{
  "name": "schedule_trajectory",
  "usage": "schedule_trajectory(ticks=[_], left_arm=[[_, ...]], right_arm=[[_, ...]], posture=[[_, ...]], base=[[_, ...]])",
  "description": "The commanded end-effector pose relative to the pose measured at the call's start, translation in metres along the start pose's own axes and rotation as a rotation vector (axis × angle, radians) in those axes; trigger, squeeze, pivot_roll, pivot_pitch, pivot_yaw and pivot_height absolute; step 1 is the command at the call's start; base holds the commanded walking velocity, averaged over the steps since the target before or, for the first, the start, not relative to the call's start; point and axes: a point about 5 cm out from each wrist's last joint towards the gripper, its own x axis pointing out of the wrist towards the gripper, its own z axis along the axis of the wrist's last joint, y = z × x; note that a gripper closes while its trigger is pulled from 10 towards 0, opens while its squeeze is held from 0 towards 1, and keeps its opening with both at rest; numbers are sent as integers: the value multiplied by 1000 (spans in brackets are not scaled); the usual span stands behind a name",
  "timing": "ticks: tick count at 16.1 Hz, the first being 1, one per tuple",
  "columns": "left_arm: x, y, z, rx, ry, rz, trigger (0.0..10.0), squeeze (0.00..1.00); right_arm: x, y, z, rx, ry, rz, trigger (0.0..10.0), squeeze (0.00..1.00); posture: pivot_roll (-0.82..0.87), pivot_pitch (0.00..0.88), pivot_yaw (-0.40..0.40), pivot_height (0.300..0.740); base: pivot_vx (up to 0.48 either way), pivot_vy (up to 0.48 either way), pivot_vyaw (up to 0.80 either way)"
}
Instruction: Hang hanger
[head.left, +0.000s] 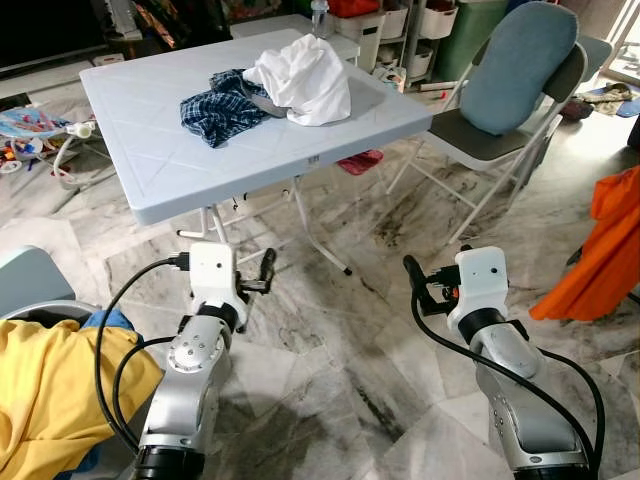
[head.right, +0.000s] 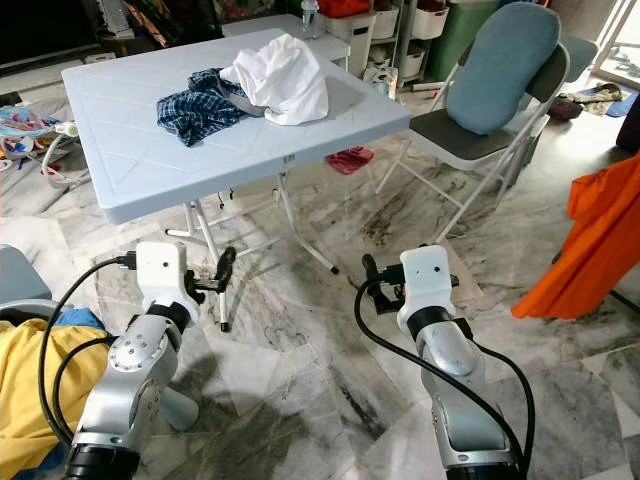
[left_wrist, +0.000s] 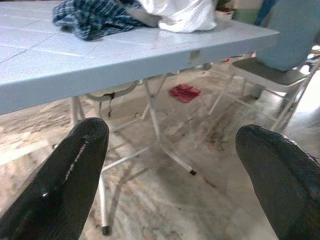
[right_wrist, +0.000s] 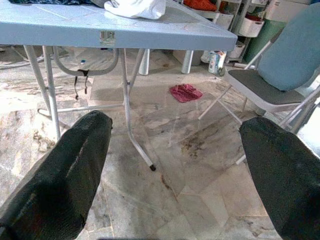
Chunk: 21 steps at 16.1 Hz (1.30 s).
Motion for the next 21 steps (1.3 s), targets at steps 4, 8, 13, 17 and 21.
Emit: schedule_trajectory(ticks=[4,8,13,17,21], left_arm=[[0,1,-1,18,11,4,10000,0],[-11,10,0,60,-4,8,10000,0],[-22,21,-5,69,16,49,10000,0],[-23,19,-6,77,18,32,10000,0],[-21,18,-5,44,18,36,10000,0]], right_arm=[[2,1,6,22,-27,9,10000,0],[5,5,8,32,-44,11,10000,0],[5,5,7,45,-45,11,10000,0],[10,2,10,47,-56,13,10000,0],[13,6,12,52,-67,39,10000,0]], posture=[[-125,0,-8,740],[-104,0,4,740],[-94,0,0,740],[-92,0,-2,740],[-87,0,-7,740]], base=[[0,0,200],[0,0,400],[0,0,800],[0,0,800],[0,0,800]])
